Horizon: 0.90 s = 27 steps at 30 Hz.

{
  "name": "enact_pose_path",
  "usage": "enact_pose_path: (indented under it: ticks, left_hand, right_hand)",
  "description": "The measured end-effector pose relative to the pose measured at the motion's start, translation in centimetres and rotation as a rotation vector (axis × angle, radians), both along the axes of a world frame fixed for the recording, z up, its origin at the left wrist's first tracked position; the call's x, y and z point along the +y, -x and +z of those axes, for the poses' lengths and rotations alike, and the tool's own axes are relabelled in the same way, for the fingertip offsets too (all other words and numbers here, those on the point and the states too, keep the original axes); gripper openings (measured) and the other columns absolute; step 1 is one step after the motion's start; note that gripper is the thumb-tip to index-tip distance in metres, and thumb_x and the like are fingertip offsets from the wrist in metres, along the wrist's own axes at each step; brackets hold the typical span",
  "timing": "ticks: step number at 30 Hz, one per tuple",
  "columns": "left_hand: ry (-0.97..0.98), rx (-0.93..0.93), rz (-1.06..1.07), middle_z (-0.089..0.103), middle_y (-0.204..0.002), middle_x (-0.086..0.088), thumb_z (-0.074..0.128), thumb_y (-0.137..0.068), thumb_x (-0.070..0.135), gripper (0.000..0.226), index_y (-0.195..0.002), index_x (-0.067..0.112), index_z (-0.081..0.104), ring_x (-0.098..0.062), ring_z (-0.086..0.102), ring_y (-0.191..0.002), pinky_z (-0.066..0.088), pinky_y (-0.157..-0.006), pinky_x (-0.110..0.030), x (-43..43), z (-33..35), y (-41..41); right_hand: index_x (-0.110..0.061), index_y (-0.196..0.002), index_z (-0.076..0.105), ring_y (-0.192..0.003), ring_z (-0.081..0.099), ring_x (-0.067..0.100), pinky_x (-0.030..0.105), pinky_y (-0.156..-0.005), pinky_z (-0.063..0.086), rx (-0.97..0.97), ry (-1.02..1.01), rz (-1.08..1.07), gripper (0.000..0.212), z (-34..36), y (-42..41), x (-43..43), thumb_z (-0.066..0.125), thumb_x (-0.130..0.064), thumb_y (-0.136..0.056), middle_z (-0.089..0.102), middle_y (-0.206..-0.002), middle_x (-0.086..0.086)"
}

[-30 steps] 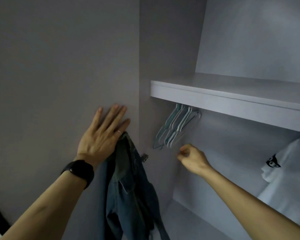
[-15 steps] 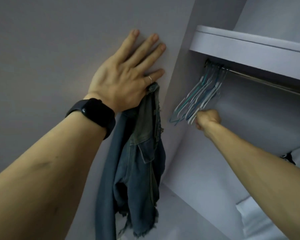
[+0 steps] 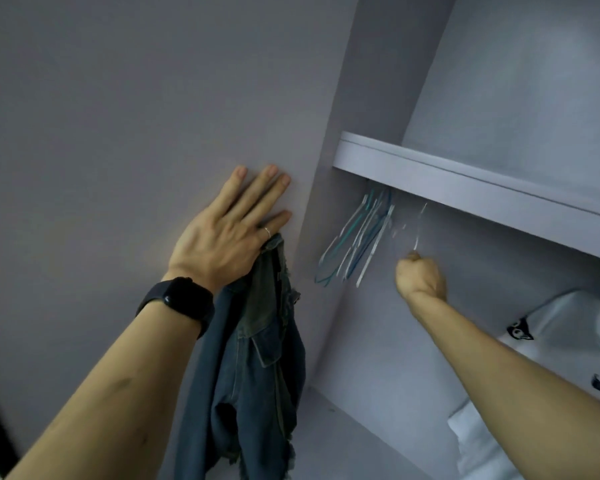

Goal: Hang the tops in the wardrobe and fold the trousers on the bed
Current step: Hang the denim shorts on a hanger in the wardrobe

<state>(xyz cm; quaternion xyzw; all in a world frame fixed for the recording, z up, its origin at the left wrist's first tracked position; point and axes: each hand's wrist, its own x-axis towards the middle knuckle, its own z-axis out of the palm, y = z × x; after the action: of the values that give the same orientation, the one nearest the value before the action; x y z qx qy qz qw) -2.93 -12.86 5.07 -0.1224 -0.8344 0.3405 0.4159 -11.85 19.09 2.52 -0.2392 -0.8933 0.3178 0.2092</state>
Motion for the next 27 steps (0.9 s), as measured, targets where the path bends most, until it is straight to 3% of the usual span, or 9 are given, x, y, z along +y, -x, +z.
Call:
enact_pose_path:
  ticks: [3,6,9,12,14,16,18,22,27]
  left_hand:
    - [-0.037,-0.047,-0.054,-0.004,-0.166,-0.021,0.024,-0.105,0.024,0.053,-0.157,0.03,0.031,-0.04,-0.001,-0.154,-0.001,-0.124,-0.058,0.3,0.7,-0.5]
    - [-0.104,-0.074,-0.177,0.025,-0.163,-0.019,0.057,-0.096,0.016,0.034,-0.126,0.025,0.069,-0.039,0.02,-0.151,0.007,-0.124,-0.058,0.7,1.8,-1.3]
    - [-0.169,-0.165,-0.262,0.052,-0.147,-0.019,0.073,-0.083,0.007,0.032,-0.114,0.014,0.074,-0.043,0.036,-0.145,-0.005,-0.124,-0.054,0.7,2.8,-2.1]
    - [-0.283,-0.223,-0.306,0.071,-0.112,-0.02,0.063,-0.089,0.004,0.025,-0.114,0.005,0.069,-0.042,0.057,-0.122,-0.001,-0.125,-0.051,1.2,2.5,-2.9]
    - [-0.48,-0.318,-0.334,0.072,-0.086,-0.019,0.054,-0.092,0.01,0.023,-0.113,0.01,0.063,-0.039,0.066,-0.091,0.025,-0.12,-0.047,2.1,1.8,-3.7]
    - [-0.837,-0.601,-0.348,0.074,-0.096,-0.012,0.05,-0.097,0.017,0.029,-0.124,0.025,0.05,-0.038,0.067,-0.09,0.049,-0.091,-0.046,3.2,1.1,-5.2]
    - [-1.056,-0.867,-0.384,0.073,-0.114,0.004,0.056,-0.097,0.023,0.053,-0.139,0.045,0.033,-0.035,0.068,-0.097,0.053,-0.076,-0.042,4.9,-0.2,-6.7]
    - [-0.87,-1.083,-0.556,0.073,-0.107,0.015,0.062,-0.094,0.021,0.093,-0.153,0.059,0.0,-0.03,0.068,-0.092,0.054,-0.075,-0.041,9.3,-3.2,-10.0]
    - [-0.8,-1.147,-0.578,0.07,-0.124,0.004,0.054,-0.096,0.014,0.038,-0.126,0.038,0.062,-0.029,0.065,-0.111,0.053,-0.09,-0.041,12.7,-6.6,-10.9]
  right_hand:
    - [-0.009,-0.11,0.068,-0.107,0.061,0.044,0.043,-0.09,0.047,-0.036,0.01,0.02,0.049,-1.3,-5.7,1.4,0.03,-0.04,-0.105,0.066,-0.118,0.025]
    - [-0.014,-0.077,0.057,-0.08,0.059,0.035,0.041,-0.077,0.048,0.011,0.13,0.127,0.044,-2.8,-12.6,2.5,0.036,-0.04,-0.106,0.067,-0.081,0.011]
    - [-0.014,-0.062,0.039,-0.06,0.045,0.022,0.039,-0.063,0.041,0.058,0.283,0.175,0.049,-3.7,-20.2,3.7,0.045,-0.039,-0.104,0.045,-0.05,-0.009]
    - [-0.02,-0.059,0.041,-0.053,0.035,0.012,0.031,-0.055,0.032,0.039,0.41,0.205,0.05,-4.8,-26.2,5.3,0.051,-0.043,-0.102,0.037,-0.049,-0.009]
    - [-0.022,-0.057,0.042,-0.049,0.03,0.01,0.027,-0.052,0.028,0.054,0.515,0.24,0.051,-5.6,-29.2,6.2,0.055,-0.052,-0.096,0.033,-0.051,-0.008]
    - [-0.02,-0.057,0.042,-0.046,0.026,0.011,0.022,-0.047,0.025,0.069,0.633,0.259,0.055,-6.0,-31.4,6.5,0.059,-0.063,-0.086,0.029,-0.053,-0.005]
    - [-0.02,-0.057,0.041,-0.044,0.022,0.012,0.019,-0.045,0.022,0.085,0.745,0.248,0.057,-6.1,-32.9,6.3,0.064,-0.067,-0.08,0.025,-0.053,-0.003]
    - [-0.021,-0.057,0.046,-0.041,0.019,0.01,0.017,-0.043,0.019,0.147,0.902,0.309,0.051,-5.7,-34.9,5.6,0.066,-0.061,-0.082,0.024,-0.05,-0.007]
    - [-0.017,-0.062,0.059,-0.041,0.026,0.009,0.021,-0.044,0.026,0.045,0.733,0.382,0.053,-6.3,-38.1,5.9,0.058,-0.065,-0.085,0.029,-0.047,-0.007]
